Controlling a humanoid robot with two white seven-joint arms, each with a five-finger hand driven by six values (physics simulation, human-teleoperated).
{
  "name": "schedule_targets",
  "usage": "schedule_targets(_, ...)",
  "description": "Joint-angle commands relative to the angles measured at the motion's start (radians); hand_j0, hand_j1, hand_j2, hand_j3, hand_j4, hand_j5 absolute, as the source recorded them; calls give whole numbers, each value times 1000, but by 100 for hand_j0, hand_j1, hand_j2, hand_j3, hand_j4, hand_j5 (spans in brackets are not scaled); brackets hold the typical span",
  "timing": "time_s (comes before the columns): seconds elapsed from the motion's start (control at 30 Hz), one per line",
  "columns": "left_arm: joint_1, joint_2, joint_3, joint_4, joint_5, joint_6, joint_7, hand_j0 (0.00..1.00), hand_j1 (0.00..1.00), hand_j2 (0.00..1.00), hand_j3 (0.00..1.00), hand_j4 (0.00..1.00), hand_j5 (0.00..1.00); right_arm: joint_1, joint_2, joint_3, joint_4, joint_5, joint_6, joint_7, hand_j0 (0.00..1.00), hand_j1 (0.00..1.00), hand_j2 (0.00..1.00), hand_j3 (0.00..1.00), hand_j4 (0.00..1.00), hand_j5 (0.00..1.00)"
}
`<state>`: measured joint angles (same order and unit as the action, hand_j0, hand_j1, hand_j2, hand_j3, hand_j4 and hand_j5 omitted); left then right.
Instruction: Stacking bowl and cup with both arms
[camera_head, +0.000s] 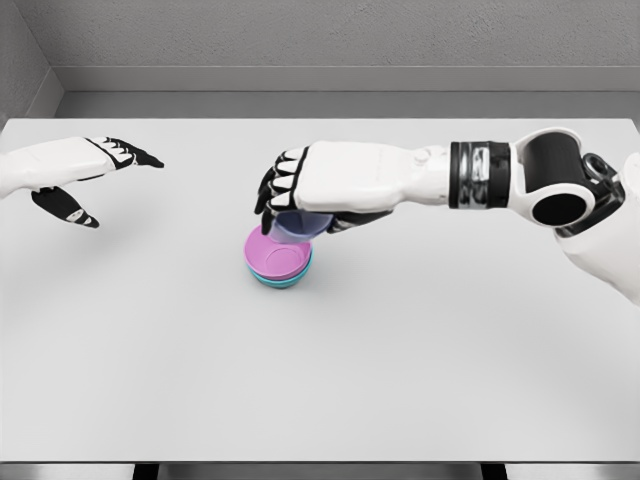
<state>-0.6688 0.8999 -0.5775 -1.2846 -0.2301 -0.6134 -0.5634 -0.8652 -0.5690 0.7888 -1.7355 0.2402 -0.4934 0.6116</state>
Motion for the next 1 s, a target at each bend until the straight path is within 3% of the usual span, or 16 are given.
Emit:
schedule_targets(0.0,0,2,1,-1,6,2,0,100,100,100,100,100,100,0,11,17,8,-1,6,-1,65,65,65,65,65,65)
schedule_targets(0.97,0,1,2,-4,6,2,0,100,100,100,100,100,100,-34,101,118,177,10,6,-1,65,65,65,65,65,65)
